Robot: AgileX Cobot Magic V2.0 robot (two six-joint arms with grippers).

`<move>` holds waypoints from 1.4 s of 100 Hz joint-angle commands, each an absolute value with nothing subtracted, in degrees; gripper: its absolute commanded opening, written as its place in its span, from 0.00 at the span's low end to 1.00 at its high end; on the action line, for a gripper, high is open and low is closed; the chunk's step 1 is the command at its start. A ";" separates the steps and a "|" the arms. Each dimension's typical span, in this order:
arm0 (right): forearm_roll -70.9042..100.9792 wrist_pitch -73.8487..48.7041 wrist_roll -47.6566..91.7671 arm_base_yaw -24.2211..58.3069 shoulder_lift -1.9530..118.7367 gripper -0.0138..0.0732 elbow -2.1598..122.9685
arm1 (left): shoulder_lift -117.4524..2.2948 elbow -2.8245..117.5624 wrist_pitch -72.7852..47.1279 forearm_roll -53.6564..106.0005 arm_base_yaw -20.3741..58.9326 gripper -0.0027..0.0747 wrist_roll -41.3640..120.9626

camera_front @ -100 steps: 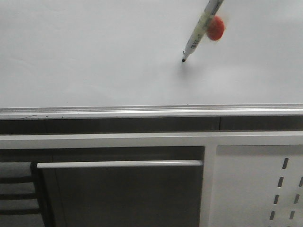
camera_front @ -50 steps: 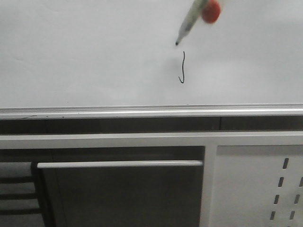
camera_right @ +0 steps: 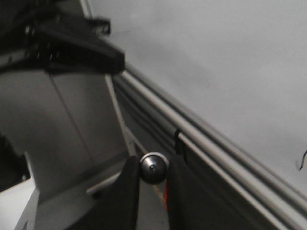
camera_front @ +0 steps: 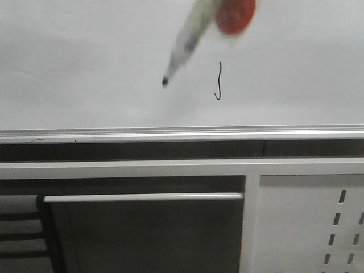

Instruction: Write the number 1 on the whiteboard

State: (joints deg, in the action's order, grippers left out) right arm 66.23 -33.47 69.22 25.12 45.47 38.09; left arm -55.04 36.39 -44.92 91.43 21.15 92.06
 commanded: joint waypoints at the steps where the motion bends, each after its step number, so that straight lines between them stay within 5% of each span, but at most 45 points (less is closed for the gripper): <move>1: 63.30 -35.58 64.51 25.11 45.84 0.11 39.92 | -56.72 39.71 -48.26 91.28 21.36 0.01 92.47; 13: 64.15 -35.52 64.51 25.11 45.66 0.11 40.79 | -59.50 40.12 -48.39 87.55 25.28 0.04 92.88; 38: 62.76 -40.15 64.39 25.11 49.47 0.11 46.78 | -65.59 41.00 -44.40 86.44 35.02 0.35 95.85; 77: 61.67 -45.06 64.39 25.11 54.42 0.11 52.10 | -67.26 43.38 -41.08 85.99 37.04 0.36 96.09; 95: 61.67 -45.71 64.39 25.11 54.42 0.11 52.30 | -67.35 43.38 -40.96 85.63 37.04 0.30 96.09; 113: 61.67 -46.64 64.39 25.11 54.42 0.11 52.30 | -67.49 43.38 -40.96 85.51 37.04 0.01 96.09; 128: 61.67 -46.74 63.97 25.00 54.42 0.12 52.30 | -67.49 43.38 -40.96 85.64 37.04 0.01 95.98; 140: 60.90 -46.24 61.06 24.86 54.42 0.27 52.30 | -67.49 43.38 -39.48 85.54 37.04 0.01 95.64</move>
State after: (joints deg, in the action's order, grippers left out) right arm 58.94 -46.14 62.28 25.21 54.72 50.19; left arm -68.26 41.52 -41.39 82.00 36.70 97.20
